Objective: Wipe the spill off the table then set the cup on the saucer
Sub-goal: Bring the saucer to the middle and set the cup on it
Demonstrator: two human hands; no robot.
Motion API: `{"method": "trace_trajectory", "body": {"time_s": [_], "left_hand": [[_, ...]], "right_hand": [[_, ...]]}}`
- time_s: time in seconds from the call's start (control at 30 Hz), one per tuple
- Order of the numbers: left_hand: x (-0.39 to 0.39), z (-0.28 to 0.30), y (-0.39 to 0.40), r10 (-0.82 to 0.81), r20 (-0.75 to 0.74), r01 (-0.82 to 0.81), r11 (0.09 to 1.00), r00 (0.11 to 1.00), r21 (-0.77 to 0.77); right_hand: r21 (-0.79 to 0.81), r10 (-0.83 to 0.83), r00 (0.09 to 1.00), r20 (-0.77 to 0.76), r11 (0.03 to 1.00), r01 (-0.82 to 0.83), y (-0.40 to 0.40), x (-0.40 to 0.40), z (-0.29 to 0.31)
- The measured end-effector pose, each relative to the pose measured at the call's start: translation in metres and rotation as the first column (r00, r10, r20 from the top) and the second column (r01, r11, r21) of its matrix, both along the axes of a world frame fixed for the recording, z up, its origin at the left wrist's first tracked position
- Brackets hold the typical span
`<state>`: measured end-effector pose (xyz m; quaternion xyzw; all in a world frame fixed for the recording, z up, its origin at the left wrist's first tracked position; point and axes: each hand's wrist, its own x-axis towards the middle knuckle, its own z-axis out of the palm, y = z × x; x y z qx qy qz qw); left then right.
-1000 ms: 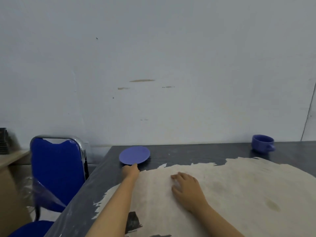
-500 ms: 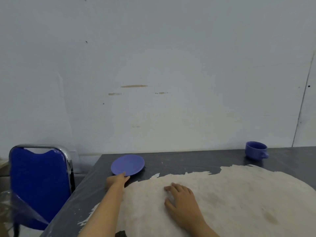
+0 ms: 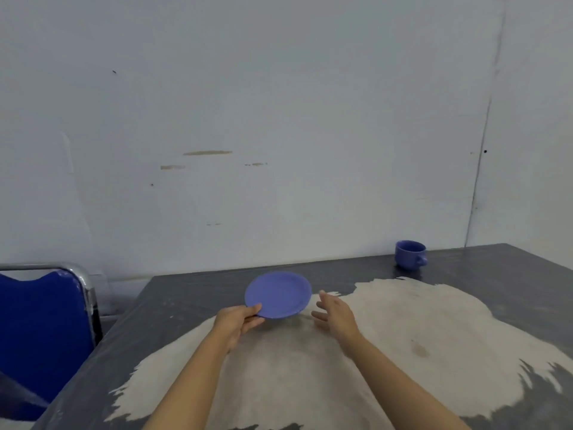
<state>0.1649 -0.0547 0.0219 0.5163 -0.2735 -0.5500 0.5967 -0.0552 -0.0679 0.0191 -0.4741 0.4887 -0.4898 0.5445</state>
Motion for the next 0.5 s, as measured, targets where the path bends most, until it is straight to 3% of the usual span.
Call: {"method": "trace_trajectory", "body": {"time_s": [0.07,0.27,0.5], "left_hand": [[-0.027,0.002,0.005,-0.082,0.019,0.082,0.997,0.996,-0.003],[-0.089,-0.002,0.019,-0.181,0.093,0.179,0.983,0.979,0.038],[-0.125,-0.005,0.044,-0.217,0.173,0.204,0.975,0.961,0.092]], "right_hand": [[-0.025,0.027,0.999,0.018,0.999,-0.027,0.002,-0.023,0.004],[-0.096,-0.105,0.981,-0.164,0.991,0.091,0.014,-0.085,0.000],[-0.037,-0.131,0.959,-0.252,0.991,0.126,0.031,-0.120,-0.012]]}}
